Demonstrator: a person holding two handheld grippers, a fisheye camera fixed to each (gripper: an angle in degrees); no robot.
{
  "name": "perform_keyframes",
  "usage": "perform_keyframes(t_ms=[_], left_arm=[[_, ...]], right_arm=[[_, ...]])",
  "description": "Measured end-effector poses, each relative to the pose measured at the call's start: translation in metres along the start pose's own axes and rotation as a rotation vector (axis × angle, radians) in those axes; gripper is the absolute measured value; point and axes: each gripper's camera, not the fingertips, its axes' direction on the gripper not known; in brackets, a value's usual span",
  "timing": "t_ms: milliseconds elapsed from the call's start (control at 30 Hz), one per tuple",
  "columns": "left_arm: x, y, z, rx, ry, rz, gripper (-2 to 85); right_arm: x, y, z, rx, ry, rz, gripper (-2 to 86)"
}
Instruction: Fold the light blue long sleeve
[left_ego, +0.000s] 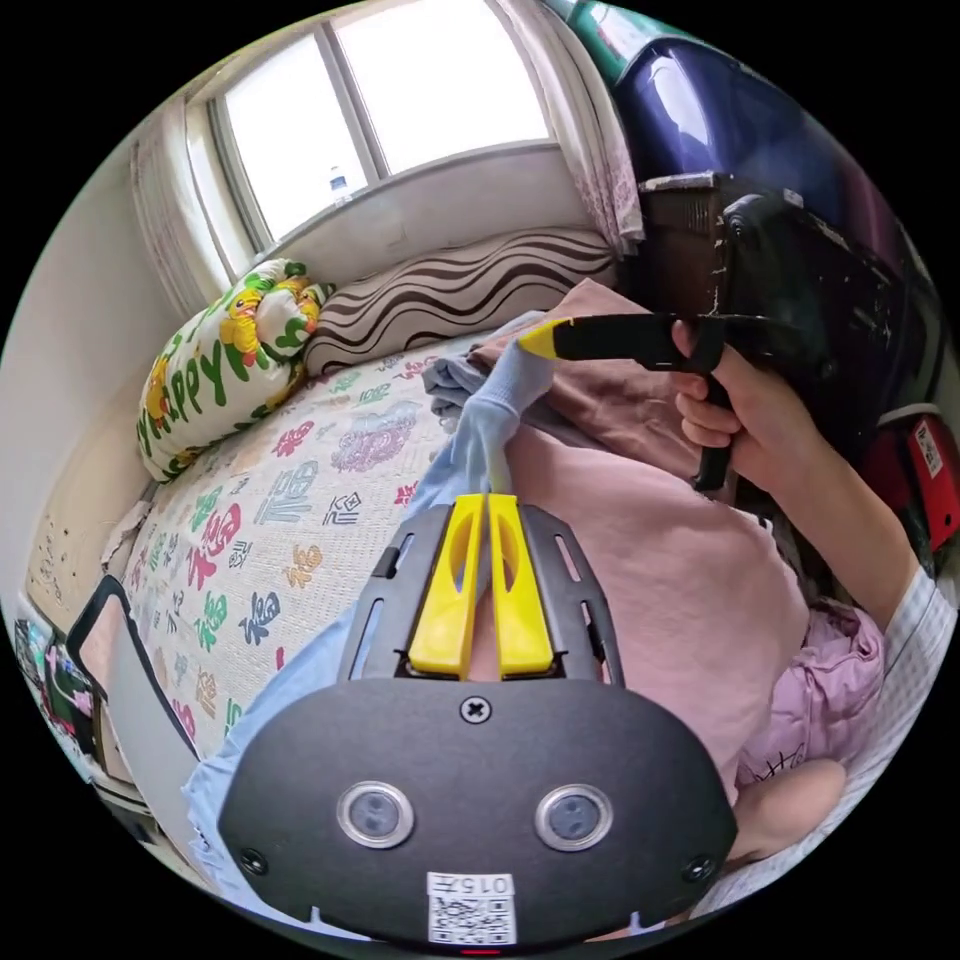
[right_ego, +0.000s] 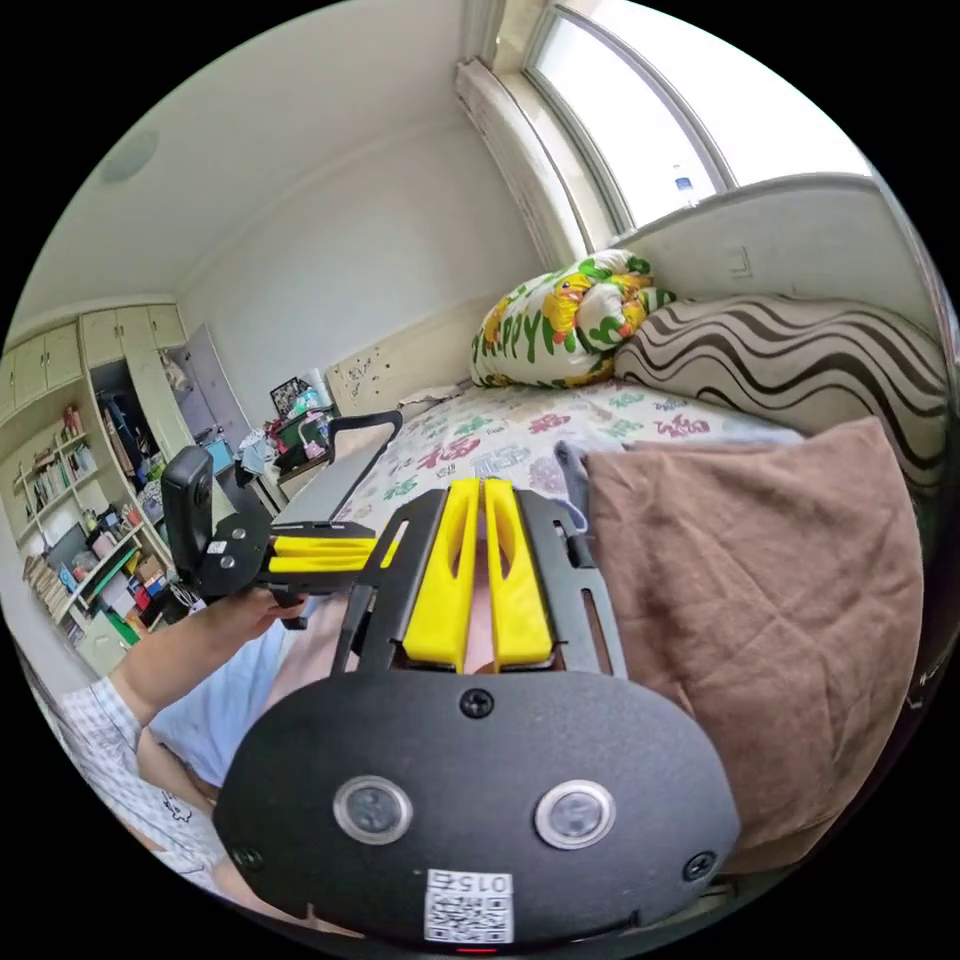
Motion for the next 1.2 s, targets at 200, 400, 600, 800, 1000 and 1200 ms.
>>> perform_keyframes(t_ms=[200, 400, 600, 800, 1000, 1200], left_arm=[[-0.007, 0.069, -0.09, 0.216, -0.116, -0.101, 0.1], [-0.037, 0.224, -0.231, 0.354, -0.297, -0.289, 0.0], [-0.024, 0.376, -0.317, 0.161, -0.39, -0.424, -0.1], [0.02, 0.461, -0.331, -0.203, -0.183, -0.185, -0.4], [0.042, 0.474, -0.382, -0.227, -0.231, -0.188, -0.3], [0.047, 0.49, -0.384, -0.369, -0.262, -0.224, 0.4]], right_arm=[[-0.164, -0.017, 0.007, 0.094, -0.131, -0.281, 0.1], [-0.385, 0.022, 0.051, 0.027, -0.467, -0.59, 0.0], [-0.58, 0.132, 0.129, -0.3, -0.847, -0.776, -0.1], [-0.693, 0.256, 0.176, -0.541, -0.832, -0.962, 0.0], [-0.723, 0.295, 0.178, -0.579, -0.841, -0.921, 0.5], [-0.732, 0.329, 0.171, -0.732, -0.724, -0.901, 6.1]])
